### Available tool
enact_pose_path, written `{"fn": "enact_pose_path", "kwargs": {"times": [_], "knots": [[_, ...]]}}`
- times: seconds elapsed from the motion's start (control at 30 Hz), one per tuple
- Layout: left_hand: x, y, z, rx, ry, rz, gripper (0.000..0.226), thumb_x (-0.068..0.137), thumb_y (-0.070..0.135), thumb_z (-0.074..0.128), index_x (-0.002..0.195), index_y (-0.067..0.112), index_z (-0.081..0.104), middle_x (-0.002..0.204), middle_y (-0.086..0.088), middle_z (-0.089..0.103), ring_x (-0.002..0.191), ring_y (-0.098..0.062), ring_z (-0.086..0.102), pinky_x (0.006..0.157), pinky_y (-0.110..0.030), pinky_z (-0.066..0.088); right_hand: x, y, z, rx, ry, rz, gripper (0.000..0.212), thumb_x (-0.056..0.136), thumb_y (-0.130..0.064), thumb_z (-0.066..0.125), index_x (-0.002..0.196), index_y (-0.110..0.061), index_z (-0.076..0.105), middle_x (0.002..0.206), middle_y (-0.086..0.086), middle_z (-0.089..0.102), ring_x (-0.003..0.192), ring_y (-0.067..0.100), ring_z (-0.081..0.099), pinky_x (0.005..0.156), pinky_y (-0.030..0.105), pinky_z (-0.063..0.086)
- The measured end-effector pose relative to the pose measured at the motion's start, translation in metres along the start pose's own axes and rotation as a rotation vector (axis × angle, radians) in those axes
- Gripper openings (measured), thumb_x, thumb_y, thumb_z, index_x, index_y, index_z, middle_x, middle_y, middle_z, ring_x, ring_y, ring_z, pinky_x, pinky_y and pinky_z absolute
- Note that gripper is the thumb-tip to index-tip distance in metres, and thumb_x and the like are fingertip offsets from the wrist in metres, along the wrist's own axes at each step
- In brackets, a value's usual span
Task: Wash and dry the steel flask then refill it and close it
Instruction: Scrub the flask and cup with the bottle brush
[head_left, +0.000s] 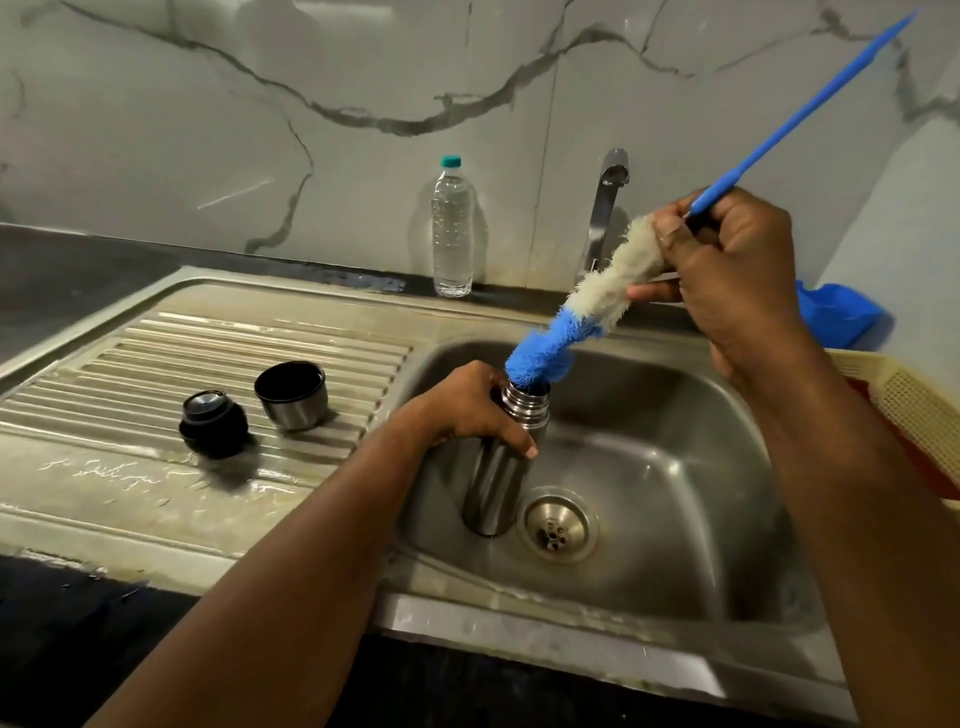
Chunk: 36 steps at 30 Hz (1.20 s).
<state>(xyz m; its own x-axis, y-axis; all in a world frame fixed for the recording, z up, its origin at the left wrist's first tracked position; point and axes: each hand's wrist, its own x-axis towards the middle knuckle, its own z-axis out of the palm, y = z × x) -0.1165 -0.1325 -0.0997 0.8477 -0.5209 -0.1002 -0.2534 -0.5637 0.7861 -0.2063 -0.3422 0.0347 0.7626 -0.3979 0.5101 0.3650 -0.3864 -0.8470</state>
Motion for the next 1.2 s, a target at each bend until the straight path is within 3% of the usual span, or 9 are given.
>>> {"fn": "enact_pose_path", "kwargs": {"times": [0.13,0.23,0.47,0.6,0.67,0.77,0.93,1.13,1.2], "knots": [[0.003,-0.013,-0.003,-0.007,0.042,0.003,0.055,0.046,0.028,0.105,0.093,0.018,0.08,0.089,0.003,0.082,0.086,-0.012,0.078,0.09,-0.041,0.064,-0.004,0.005,0.004,0.079,0.0,0.028,0.012,0.103,-0.016,0.062,0.092,-0.02,0.06,0.091,0.003,0.069,0.076,0.017,0.075,0.062,0.035,0.063],[0.006,-0.015,-0.001,0.004,0.029,0.031,0.07,0.033,0.043,0.102,0.095,0.018,0.08,0.089,0.005,0.082,0.087,-0.01,0.078,0.09,-0.042,0.064,-0.004,0.011,0.007,0.076,-0.014,0.045,0.011,0.103,-0.017,0.063,0.092,-0.02,0.06,0.09,0.005,0.069,0.074,0.017,0.074,0.061,0.037,0.062],[0.016,-0.012,0.005,0.044,0.001,0.078,0.068,0.035,0.041,0.102,0.096,0.021,0.08,0.089,0.007,0.081,0.088,-0.01,0.077,0.092,-0.042,0.063,-0.007,0.02,0.004,-0.044,-0.156,-0.053,0.009,0.103,-0.015,0.061,0.097,-0.022,0.06,0.095,0.007,0.069,0.08,0.02,0.071,0.057,0.029,0.058],[0.016,-0.005,0.014,0.089,-0.02,0.125,0.053,0.045,0.026,0.103,0.093,0.02,0.08,0.087,0.004,0.081,0.087,-0.013,0.077,0.09,-0.044,0.063,-0.024,0.031,0.029,-0.302,-0.377,-0.101,0.011,0.1,-0.014,0.065,0.094,-0.023,0.065,0.092,-0.001,0.073,0.087,0.018,0.072,0.075,0.041,0.062],[0.016,-0.006,0.014,0.069,-0.021,0.125,0.053,0.048,0.018,0.103,0.096,0.018,0.08,0.09,0.002,0.081,0.09,-0.015,0.077,0.091,-0.044,0.063,-0.036,0.036,0.044,-0.356,-0.422,-0.168,0.005,0.097,-0.013,0.067,0.095,-0.017,0.069,0.089,-0.002,0.074,0.085,0.013,0.071,0.081,0.033,0.06],[0.014,-0.009,0.011,0.014,-0.029,0.104,0.064,0.037,0.034,0.101,0.096,0.019,0.081,0.091,0.001,0.082,0.092,-0.017,0.078,0.093,-0.046,0.063,-0.038,0.039,0.048,-0.32,-0.379,-0.16,0.003,0.094,-0.011,0.071,0.094,-0.014,0.073,0.086,-0.004,0.075,0.081,0.006,0.07,0.075,0.015,0.054],[0.012,-0.008,0.013,-0.021,-0.002,0.087,0.071,0.031,0.046,0.096,0.095,0.02,0.082,0.09,0.002,0.082,0.091,-0.017,0.078,0.093,-0.045,0.063,-0.036,0.044,0.046,-0.32,-0.327,-0.067,0.004,0.091,-0.016,0.076,0.093,-0.019,0.079,0.084,-0.003,0.076,0.081,0.016,0.072,0.078,0.034,0.063],[0.009,-0.005,0.015,0.016,-0.019,0.089,0.061,0.041,0.035,0.102,0.096,0.02,0.081,0.092,0.003,0.082,0.092,-0.016,0.078,0.094,-0.046,0.062,-0.033,0.038,0.031,-0.26,-0.408,-0.001,0.025,0.083,-0.023,0.086,0.108,-0.02,0.079,0.094,-0.004,0.077,0.089,0.011,0.073,0.084,0.034,0.063],[0.01,-0.002,0.017,0.041,-0.025,0.091,0.057,0.045,0.03,0.103,0.096,0.02,0.08,0.092,0.003,0.082,0.092,-0.015,0.078,0.094,-0.046,0.062,-0.032,0.026,0.024,-0.049,-0.284,-0.032,0.042,0.082,-0.025,0.086,0.121,-0.019,0.072,0.104,0.007,0.076,0.094,0.014,0.073,0.079,0.029,0.062]]}}
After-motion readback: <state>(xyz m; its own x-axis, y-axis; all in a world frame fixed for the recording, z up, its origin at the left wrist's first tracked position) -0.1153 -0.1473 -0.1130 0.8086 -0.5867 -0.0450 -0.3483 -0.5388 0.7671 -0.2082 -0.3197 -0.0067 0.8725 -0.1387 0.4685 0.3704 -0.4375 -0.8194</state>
